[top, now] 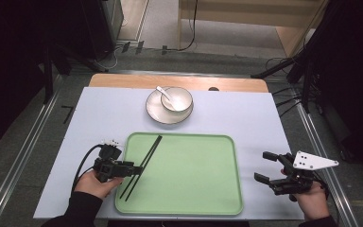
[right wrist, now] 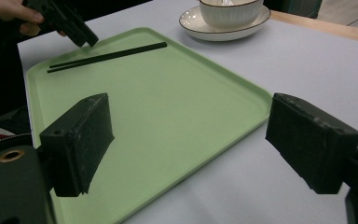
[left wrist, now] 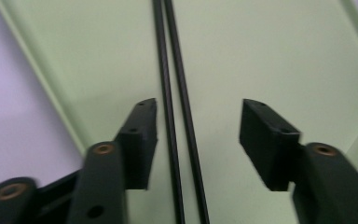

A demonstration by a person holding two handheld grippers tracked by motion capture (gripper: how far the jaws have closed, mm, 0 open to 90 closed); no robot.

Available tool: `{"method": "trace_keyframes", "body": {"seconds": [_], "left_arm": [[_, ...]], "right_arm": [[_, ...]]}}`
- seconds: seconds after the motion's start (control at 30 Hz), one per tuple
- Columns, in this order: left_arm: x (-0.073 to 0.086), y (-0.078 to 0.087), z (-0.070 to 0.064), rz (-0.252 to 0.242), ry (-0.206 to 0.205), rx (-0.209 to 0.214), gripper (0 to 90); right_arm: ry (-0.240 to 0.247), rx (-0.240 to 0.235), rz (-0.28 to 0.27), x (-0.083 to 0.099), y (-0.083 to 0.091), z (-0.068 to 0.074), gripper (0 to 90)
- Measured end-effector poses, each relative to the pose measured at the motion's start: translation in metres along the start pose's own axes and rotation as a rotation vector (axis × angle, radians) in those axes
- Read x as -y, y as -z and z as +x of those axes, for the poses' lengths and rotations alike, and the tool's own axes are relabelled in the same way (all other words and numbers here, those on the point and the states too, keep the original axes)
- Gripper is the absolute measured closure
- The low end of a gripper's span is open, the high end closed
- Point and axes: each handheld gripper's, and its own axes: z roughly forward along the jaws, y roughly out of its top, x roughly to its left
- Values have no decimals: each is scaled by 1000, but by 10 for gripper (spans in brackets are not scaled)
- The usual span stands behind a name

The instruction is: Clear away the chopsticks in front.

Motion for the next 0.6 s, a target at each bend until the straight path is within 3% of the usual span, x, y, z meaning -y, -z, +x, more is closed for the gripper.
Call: {"method": "trace_keyframes", "body": {"seconds": [0.1,0.17,0.27,0.37,0.47,0.6], "left_arm": [[-2,6,4,-48,-52,10,374],[-4,8,7,-53,-73,11,361],[-5,13,11,-80,-144,-8,318],[-3,19,16,-116,-189,-3,299],[1,26,22,-141,-208,2,295],[6,37,31,-160,-200,5,273]], "right_arm": [[1,0,2,0,0,0,151],[-2,2,4,0,0,0,150],[-5,3,1,1,0,-1,150],[-8,1,0,1,1,-1,151],[-9,1,1,1,1,-1,151],[-4,2,-2,1,1,-1,150]]}}
